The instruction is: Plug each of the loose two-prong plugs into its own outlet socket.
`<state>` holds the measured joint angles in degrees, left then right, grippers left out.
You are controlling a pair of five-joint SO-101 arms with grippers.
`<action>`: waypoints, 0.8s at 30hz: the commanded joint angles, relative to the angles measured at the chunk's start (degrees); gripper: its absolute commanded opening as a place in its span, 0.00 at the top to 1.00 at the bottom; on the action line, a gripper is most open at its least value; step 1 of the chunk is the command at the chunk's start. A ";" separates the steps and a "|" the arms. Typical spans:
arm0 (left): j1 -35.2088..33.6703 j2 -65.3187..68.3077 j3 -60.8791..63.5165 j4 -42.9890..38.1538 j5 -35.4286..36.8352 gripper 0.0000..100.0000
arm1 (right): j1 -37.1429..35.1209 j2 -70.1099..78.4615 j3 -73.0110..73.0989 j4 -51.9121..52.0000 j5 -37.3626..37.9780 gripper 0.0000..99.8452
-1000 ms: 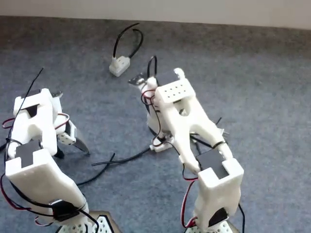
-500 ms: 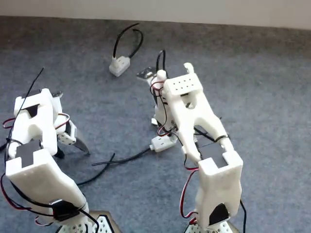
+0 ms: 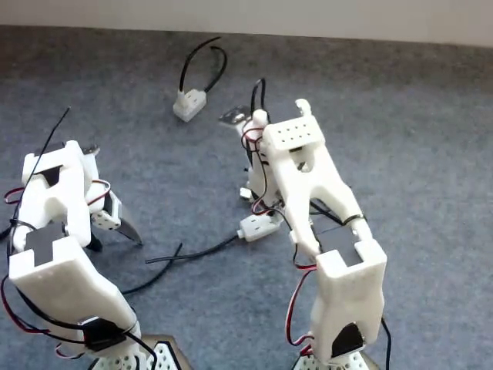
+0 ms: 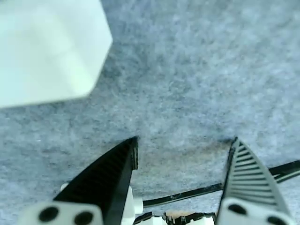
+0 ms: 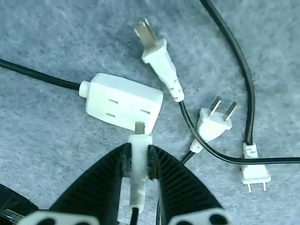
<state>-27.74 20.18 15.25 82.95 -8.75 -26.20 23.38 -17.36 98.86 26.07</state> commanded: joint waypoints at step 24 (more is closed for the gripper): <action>1.27 -1.80 0.13 -1.23 -0.09 0.69 | -2.33 2.68 -2.15 -1.98 1.32 0.99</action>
<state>-27.74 20.18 15.25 82.95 -8.75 -27.96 25.58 -17.45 97.54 26.95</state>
